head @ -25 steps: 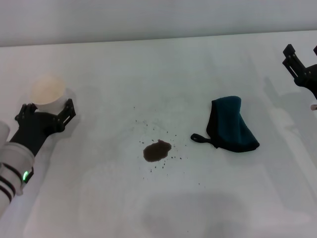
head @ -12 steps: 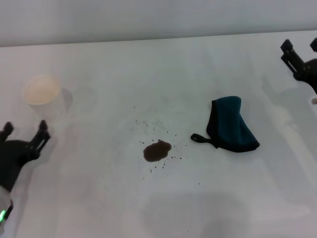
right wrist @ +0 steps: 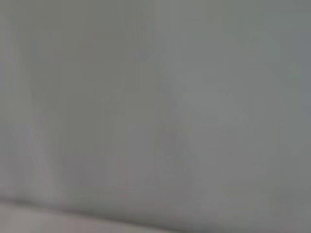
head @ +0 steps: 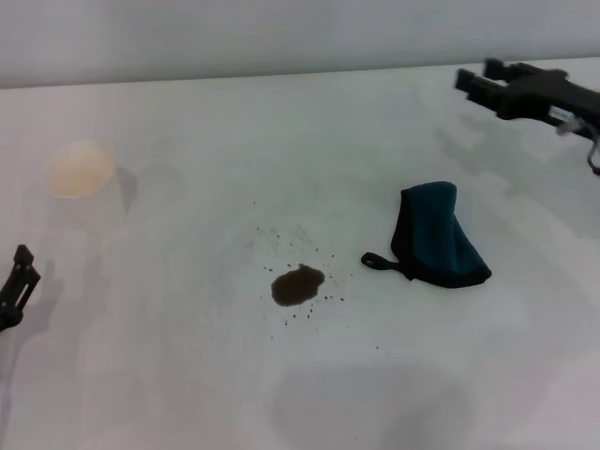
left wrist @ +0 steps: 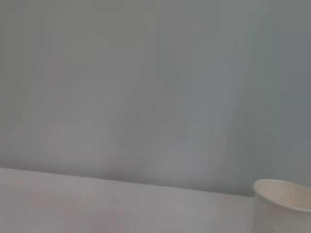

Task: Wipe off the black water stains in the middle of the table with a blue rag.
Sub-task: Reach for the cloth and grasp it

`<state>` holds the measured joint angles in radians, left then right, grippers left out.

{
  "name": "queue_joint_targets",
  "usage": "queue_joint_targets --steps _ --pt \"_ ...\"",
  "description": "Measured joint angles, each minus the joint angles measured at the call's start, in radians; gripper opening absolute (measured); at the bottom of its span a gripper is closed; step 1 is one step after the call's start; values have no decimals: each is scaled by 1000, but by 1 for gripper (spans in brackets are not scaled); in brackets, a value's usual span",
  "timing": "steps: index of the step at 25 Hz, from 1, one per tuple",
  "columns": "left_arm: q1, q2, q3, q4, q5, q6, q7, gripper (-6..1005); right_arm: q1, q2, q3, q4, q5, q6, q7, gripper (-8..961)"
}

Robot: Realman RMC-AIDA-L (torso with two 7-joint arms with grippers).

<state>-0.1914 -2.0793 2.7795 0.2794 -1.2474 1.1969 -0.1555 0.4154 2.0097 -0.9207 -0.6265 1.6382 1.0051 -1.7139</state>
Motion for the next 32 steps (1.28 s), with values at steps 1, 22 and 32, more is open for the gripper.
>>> queue_joint_targets --steps 1,22,32 --pt "-2 1 0 -4 -1 2 0 887 -12 0 -48 -71 -46 -18 76 697" --pt "-86 7 -15 -108 -3 53 -79 887 -41 0 -335 -888 -949 417 1425 558" --pt "-134 6 -17 -182 -1 53 -116 887 46 6 -538 -675 -1053 360 1593 540"
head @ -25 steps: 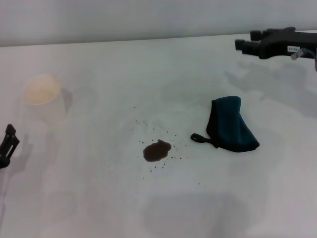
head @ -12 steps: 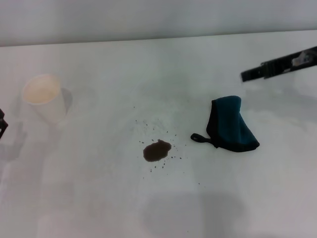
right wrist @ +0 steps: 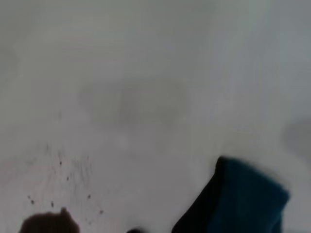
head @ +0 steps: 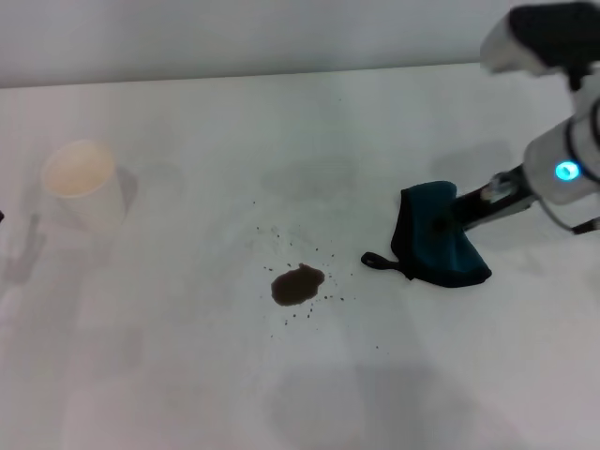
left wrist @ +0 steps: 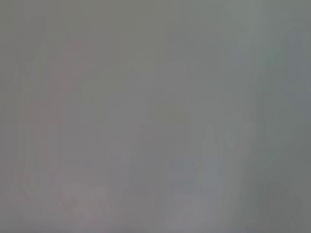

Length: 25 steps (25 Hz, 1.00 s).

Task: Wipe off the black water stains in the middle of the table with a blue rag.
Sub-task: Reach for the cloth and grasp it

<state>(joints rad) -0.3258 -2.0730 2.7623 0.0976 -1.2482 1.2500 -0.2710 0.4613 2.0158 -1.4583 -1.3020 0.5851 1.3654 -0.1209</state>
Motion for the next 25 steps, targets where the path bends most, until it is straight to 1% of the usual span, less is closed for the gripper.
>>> queue_joint_targets --steps 3,6,14,25 --pt "-8 1 0 -16 2 6 -31 887 44 0 -22 111 -1 -32 2 533" --pt "-13 1 0 -24 2 11 -38 887 64 0 -26 174 5 -67 0 525" --pt "-14 2 1 -38 3 13 -39 887 70 1 -26 186 11 -145 0 505" --pt "-15 2 0 -38 -1 13 -39 887 64 -2 -23 190 17 -139 10 477"
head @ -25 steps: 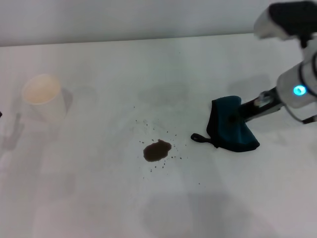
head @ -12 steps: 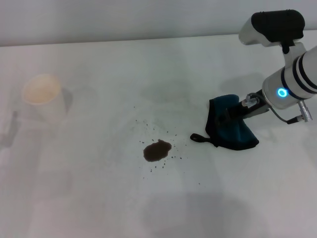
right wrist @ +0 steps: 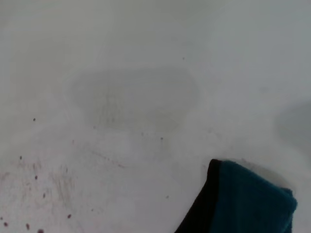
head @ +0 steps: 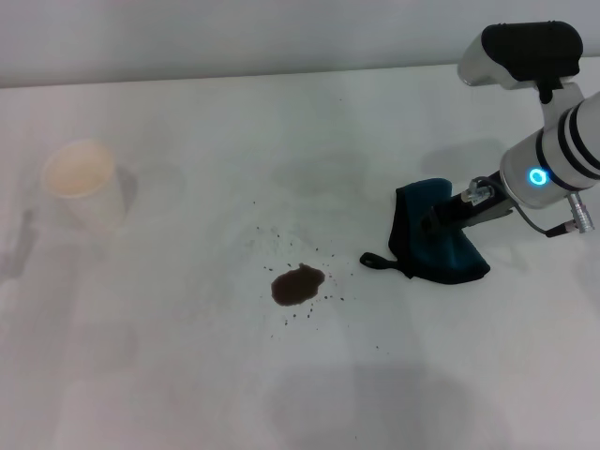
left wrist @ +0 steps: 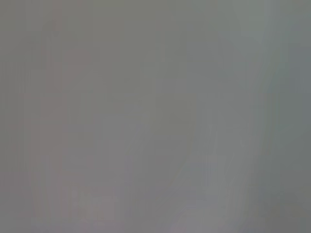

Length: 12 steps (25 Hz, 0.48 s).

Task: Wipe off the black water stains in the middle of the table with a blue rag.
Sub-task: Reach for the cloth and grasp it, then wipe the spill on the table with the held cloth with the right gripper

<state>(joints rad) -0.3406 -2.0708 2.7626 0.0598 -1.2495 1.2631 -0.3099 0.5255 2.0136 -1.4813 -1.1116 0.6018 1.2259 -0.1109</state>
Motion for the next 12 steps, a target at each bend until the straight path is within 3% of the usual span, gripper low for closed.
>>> queue_joint_targets --steps 12 --pt "-2 0 2 0 5 2 -25 888 -1 -2 13 -3 10 7 -21 129"
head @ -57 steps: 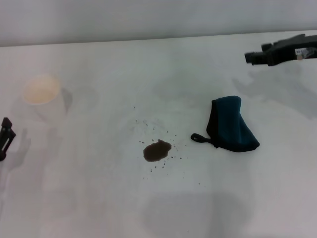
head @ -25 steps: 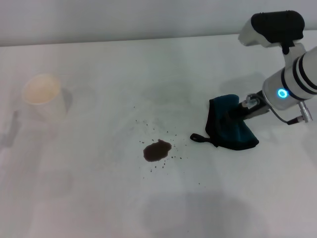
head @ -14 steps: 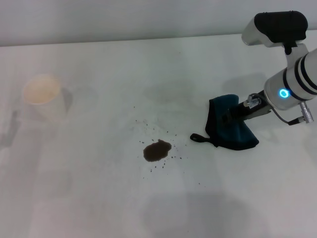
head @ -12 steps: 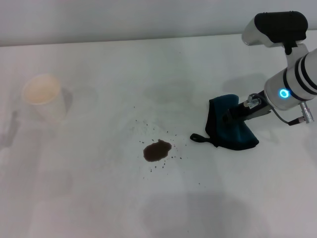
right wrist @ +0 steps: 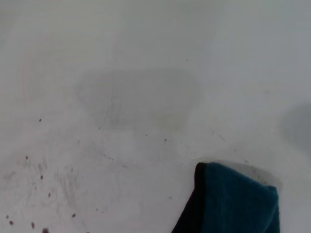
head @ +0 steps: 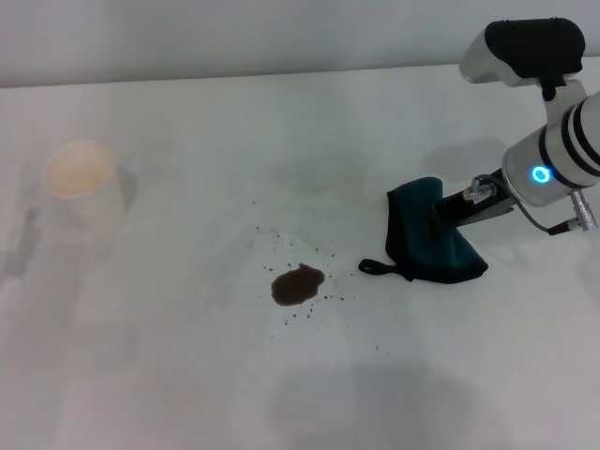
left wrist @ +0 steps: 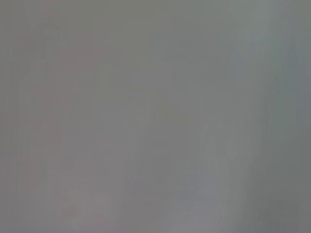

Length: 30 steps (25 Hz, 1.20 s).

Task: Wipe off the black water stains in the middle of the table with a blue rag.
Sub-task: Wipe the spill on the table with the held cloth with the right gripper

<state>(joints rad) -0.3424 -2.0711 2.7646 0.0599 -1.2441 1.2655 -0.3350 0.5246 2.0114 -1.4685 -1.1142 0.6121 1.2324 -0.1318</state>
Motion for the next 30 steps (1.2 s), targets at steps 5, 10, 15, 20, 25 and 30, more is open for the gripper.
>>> queue_joint_targets --steps 5,10,15,20,25,30 --pt "0 -1 2 0 0 0 -1 888 -4 4 -37 -49 60 2 -61 85" --pt "-1 0 -1 0 0 0 -1 888 -1 6 -201 -123 122 -47 -96 84" --pt "-9 0 0 0 0 0 -1 888 17 8 -407 -153 106 -161 -92 84" --pt "-16 0 2 0 0 0 -1 888 33 10 -545 -162 103 -237 -97 83" --pt "-25 1 6 0 1 0 -4 888 34 13 -633 -166 99 -285 -98 82" --pt "-41 2 9 -1 3 -4 -30 888 38 15 -697 -161 100 -331 -121 82"
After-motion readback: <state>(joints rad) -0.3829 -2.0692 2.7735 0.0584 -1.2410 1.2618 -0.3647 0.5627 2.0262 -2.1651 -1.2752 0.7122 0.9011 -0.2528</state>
